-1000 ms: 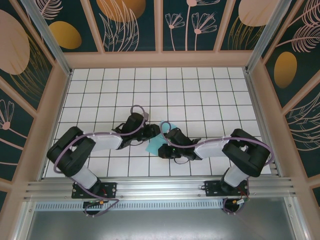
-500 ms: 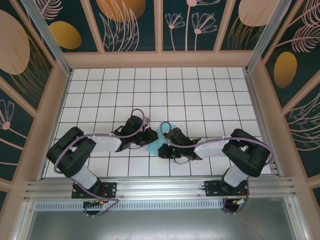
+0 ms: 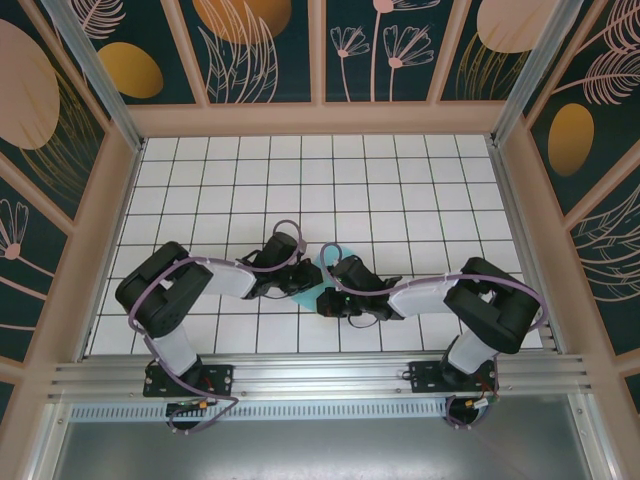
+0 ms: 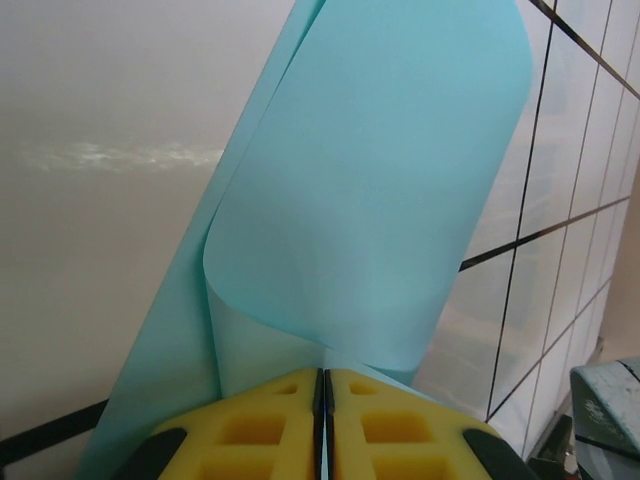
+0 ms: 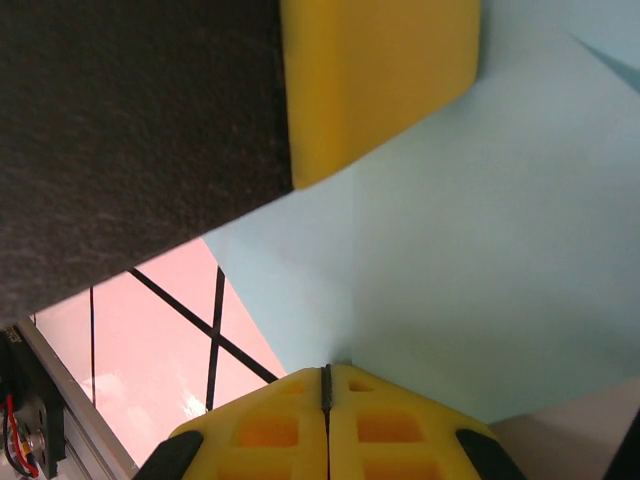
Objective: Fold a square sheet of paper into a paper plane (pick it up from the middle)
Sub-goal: Fold the triangle a second time at the center of the table.
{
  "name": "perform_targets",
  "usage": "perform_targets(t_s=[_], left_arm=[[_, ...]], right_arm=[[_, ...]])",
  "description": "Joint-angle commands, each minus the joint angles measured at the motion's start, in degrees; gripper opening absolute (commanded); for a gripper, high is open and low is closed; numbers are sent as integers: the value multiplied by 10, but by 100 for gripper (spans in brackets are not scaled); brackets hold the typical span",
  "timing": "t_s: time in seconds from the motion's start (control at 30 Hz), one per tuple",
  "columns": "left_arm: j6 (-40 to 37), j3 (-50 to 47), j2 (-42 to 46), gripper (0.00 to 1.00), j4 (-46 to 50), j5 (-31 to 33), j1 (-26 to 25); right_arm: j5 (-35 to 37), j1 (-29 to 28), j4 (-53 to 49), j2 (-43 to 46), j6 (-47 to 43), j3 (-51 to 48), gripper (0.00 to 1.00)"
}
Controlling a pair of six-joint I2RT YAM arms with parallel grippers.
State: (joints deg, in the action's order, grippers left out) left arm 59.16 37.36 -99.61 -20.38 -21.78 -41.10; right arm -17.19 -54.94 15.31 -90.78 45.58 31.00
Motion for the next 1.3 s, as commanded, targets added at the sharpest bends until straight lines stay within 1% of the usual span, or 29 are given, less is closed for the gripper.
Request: perform_targets(t_s=[0.0,0.17,0.23,0.33,0.47,0.57,0.7,0.8,0.87,0.97,1.03,1.1,1.17,1.27], left_arm=[[-15,4,6,12,68,125,12],[-22,13,28,13,85,160,22],[-25,15,32,13,89,163,29],[-26,9,39,13,99,186,37],[-24,-9,61,13,94,177,48],[-20,-24,104,14,93,187,48],[-16,-41,173,16,89,191,48],[-15,-57,205,18,60,170,48],[-18,-57,209,18,47,146,49],[-9,-57,200,17,22,106,48],[-6,-53,190,17,11,82,48],[-11,-46,178,15,13,70,48],[-15,-42,164,14,4,51,47],[-15,-42,148,12,-9,37,43]], right_arm=[[10,2,-83,-14,6,-27,6],[10,3,-85,-12,9,-36,3],[7,4,-89,-12,-3,-35,2],[0,18,-96,-10,-28,-33,2],[-30,44,-140,-9,-115,3,2],[-46,67,-190,-30,-203,50,2],[-95,86,-235,-63,-331,105,3],[-80,90,-309,-98,-409,165,4],[-74,91,-323,-100,-436,187,4],[-106,100,-315,-58,-421,196,7],[-126,107,-270,-8,-370,173,10],[-135,112,-221,27,-317,144,12],[-135,113,-194,44,-278,126,12],[-128,110,-173,42,-238,120,13]])
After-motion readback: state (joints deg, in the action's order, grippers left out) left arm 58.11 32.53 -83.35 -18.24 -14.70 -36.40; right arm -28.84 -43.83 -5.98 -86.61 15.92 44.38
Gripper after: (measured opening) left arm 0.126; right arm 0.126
